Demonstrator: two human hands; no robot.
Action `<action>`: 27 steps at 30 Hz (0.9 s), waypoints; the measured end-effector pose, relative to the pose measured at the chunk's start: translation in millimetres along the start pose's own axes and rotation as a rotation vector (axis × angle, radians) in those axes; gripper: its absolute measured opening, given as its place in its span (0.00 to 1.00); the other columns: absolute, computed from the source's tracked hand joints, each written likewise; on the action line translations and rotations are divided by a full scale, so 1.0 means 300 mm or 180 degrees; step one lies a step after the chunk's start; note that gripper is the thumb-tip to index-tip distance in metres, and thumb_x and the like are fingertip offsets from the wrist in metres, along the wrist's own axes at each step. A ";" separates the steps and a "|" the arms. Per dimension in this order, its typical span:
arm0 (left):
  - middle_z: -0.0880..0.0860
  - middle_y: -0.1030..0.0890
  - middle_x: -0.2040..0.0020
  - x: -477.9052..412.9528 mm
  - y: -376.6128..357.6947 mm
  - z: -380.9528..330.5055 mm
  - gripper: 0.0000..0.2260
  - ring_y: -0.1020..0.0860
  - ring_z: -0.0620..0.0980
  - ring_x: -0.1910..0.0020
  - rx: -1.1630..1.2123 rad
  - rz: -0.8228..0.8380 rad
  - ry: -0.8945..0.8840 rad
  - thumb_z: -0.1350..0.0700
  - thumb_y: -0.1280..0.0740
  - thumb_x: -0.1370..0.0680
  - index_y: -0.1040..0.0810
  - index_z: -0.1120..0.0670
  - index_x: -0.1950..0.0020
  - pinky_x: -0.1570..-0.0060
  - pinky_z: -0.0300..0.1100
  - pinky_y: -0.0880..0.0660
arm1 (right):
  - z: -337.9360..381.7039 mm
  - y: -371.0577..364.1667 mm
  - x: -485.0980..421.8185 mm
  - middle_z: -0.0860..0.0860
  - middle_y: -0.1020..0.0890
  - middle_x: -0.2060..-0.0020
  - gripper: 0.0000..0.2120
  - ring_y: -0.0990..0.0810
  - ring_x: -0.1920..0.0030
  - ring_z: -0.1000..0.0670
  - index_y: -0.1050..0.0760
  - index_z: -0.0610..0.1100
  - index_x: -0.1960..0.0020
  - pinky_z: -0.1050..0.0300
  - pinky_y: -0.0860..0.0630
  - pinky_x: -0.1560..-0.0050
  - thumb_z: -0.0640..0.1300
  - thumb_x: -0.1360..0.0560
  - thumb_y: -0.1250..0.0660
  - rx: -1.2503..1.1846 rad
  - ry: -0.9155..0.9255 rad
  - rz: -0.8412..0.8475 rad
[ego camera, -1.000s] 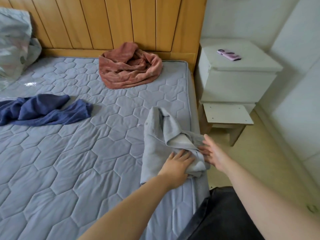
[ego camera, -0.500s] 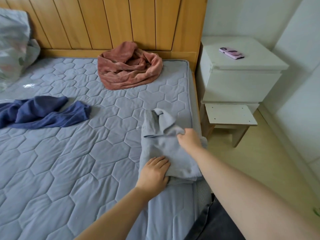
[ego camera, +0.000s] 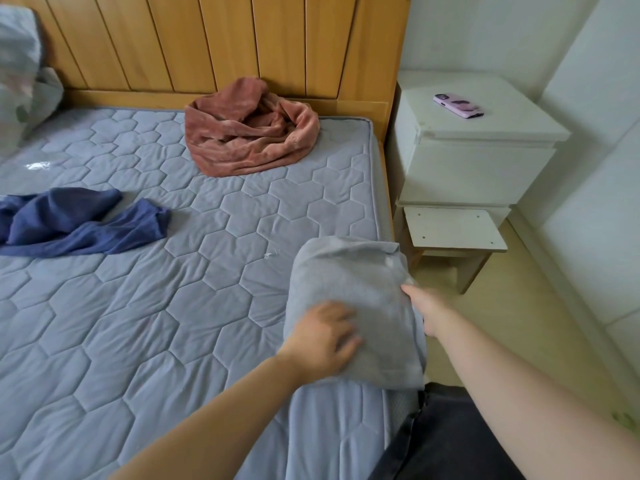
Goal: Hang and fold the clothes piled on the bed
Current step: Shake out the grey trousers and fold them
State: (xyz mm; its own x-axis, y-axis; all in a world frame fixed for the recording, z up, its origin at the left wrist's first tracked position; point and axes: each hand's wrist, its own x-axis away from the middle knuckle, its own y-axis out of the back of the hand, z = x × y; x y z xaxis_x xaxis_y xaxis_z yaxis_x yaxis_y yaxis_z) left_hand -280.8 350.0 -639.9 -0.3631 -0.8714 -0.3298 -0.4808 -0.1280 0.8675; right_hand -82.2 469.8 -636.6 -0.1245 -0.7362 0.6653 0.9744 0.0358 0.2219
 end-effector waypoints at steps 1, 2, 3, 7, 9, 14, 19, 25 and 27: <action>0.55 0.20 0.43 -0.013 0.002 0.012 0.13 0.26 0.55 0.44 -0.0054 -0.0462 0.0313 0.50 0.39 0.24 0.18 0.55 0.50 0.45 0.47 0.28 | 0.017 -0.001 0.026 0.43 0.20 0.47 0.18 0.21 0.50 0.43 0.26 0.36 0.39 0.51 0.25 0.45 0.48 0.21 0.37 0.0112 0.0199 -0.0079; 0.56 0.24 0.38 -0.023 0.006 0.025 0.14 0.29 0.55 0.39 -0.0054 -0.0752 0.0871 0.52 0.39 0.24 0.20 0.54 0.44 0.41 0.48 0.30 | 0.022 0.001 0.037 0.43 0.20 0.50 0.16 0.22 0.52 0.44 0.25 0.36 0.42 0.54 0.27 0.48 0.48 0.21 0.38 0.0287 0.0443 -0.0223; 0.56 0.28 0.32 -0.030 0.013 0.032 0.17 0.32 0.56 0.35 0.0113 -0.0790 0.1577 0.52 0.38 0.23 0.25 0.53 0.36 0.36 0.49 0.33 | 0.020 0.005 0.044 0.42 0.21 0.53 0.15 0.24 0.55 0.44 0.24 0.35 0.46 0.55 0.29 0.53 0.47 0.20 0.39 0.0499 0.0660 -0.0440; 0.54 0.35 0.28 -0.044 0.024 0.056 0.35 0.33 0.56 0.31 0.1793 -0.0323 0.3542 0.45 0.31 0.25 0.44 0.51 0.23 0.34 0.49 0.34 | -0.018 -0.004 0.072 0.42 0.23 0.57 0.13 0.23 0.55 0.41 0.27 0.36 0.51 0.55 0.31 0.60 0.46 0.20 0.41 0.1621 0.1015 -0.1068; 0.54 0.29 0.32 -0.050 0.039 0.079 0.34 0.28 0.55 0.35 0.2228 -0.0308 0.3934 0.43 0.29 0.27 0.37 0.55 0.27 0.39 0.47 0.31 | -0.035 -0.024 0.089 0.43 0.22 0.49 0.11 0.22 0.50 0.41 0.29 0.39 0.42 0.53 0.27 0.56 0.45 0.20 0.41 0.1840 0.1317 -0.1492; 0.55 0.19 0.47 -0.104 0.099 0.169 0.27 0.20 0.54 0.49 0.3752 -0.0108 0.4572 0.39 0.27 0.31 0.23 0.57 0.42 0.44 0.49 0.23 | -0.087 -0.073 0.108 0.47 0.40 0.25 0.24 0.41 0.26 0.46 0.43 0.45 0.24 0.44 0.43 0.27 0.49 0.18 0.49 0.3369 0.2444 -0.0396; 0.56 0.19 0.45 -0.210 0.142 0.180 0.27 0.21 0.55 0.46 0.3476 0.0235 0.4410 0.44 0.24 0.32 0.24 0.58 0.39 0.41 0.50 0.25 | -0.065 -0.075 0.080 0.48 0.46 0.23 0.24 0.44 0.25 0.46 0.47 0.48 0.23 0.43 0.46 0.28 0.52 0.18 0.52 0.3810 0.1731 0.0281; 0.58 0.20 0.54 -0.331 0.239 0.137 0.17 0.21 0.53 0.60 0.2981 0.0331 0.3658 0.65 0.27 0.31 0.23 0.60 0.44 0.61 0.43 0.23 | 0.046 -0.040 0.105 0.44 0.40 0.26 0.33 0.41 0.27 0.42 0.42 0.41 0.26 0.49 0.41 0.28 0.46 0.27 0.34 0.3095 0.2718 -0.0445; 0.56 0.19 0.56 -0.384 0.302 0.101 0.12 0.22 0.52 0.61 0.2652 0.0167 0.3161 0.65 0.27 0.33 0.21 0.56 0.51 0.62 0.42 0.24 | 0.144 -0.024 0.129 0.42 0.43 0.25 0.42 0.44 0.25 0.42 0.49 0.40 0.24 0.48 0.44 0.26 0.43 0.31 0.31 0.2887 0.3005 -0.0632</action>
State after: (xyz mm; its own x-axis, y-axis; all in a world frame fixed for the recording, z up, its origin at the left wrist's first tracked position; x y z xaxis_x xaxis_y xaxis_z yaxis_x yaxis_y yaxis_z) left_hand -306.8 453.0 -534.6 0.1745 -0.8886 0.4242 -0.9632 -0.0646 0.2610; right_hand -102.0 470.2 -581.6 0.2873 -0.9526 -0.1001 0.4391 0.0381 0.8976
